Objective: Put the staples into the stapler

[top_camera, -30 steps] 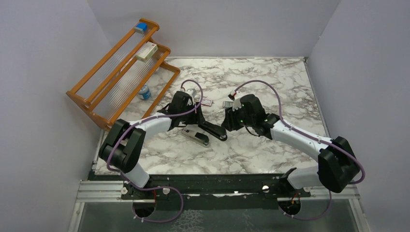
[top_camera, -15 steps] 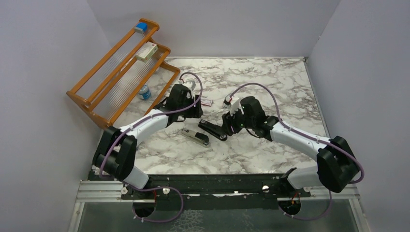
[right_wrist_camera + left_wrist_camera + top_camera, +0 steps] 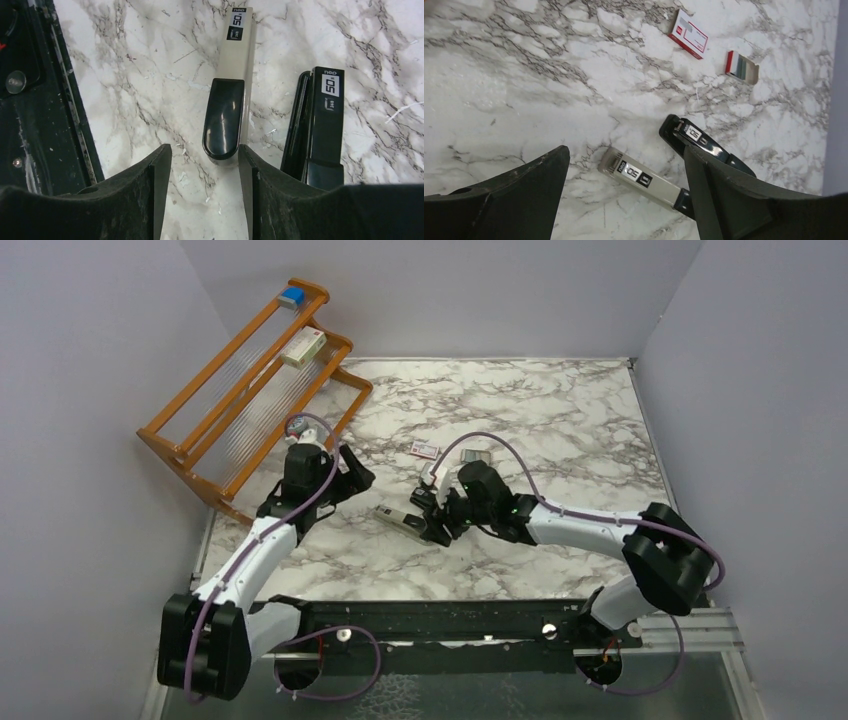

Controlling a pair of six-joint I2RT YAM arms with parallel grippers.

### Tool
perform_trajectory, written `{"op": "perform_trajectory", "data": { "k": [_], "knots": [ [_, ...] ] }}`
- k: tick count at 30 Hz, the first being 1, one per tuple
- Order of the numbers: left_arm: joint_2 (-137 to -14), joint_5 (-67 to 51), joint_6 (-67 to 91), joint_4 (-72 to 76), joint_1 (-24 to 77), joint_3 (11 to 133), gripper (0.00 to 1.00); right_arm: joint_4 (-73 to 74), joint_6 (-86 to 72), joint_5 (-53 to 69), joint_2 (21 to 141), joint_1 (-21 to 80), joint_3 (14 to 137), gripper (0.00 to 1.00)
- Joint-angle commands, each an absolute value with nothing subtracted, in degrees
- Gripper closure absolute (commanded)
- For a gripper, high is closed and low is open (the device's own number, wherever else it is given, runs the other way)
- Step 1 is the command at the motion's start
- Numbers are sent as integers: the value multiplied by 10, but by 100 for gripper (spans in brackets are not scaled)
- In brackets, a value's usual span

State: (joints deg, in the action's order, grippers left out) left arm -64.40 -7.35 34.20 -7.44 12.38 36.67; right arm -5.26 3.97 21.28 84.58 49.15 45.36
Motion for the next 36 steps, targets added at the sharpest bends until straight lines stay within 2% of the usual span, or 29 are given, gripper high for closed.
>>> {"op": "perform_trajectory", "data": {
  "k": [1,7,13,18,28,36],
  "knots": [
    [-574,-128,434,-43,124,317,12,-134,38,177,883,504,468,45],
    [-519,-158,515,13,124,241,12,-145,45,173,928,504,485,48],
    [-525,-170,525,23,124,219,12,-146,39,176,956,504,490,54],
    [-536,-176,521,43,124,209,12,-143,33,170,961,504,490,66],
    [-599,-183,393,-9,124,267,12,-91,92,171,928,504,492,93],
    [-587,-239,142,-76,125,357,12,2,156,188,844,504,459,99]
  ]
}}
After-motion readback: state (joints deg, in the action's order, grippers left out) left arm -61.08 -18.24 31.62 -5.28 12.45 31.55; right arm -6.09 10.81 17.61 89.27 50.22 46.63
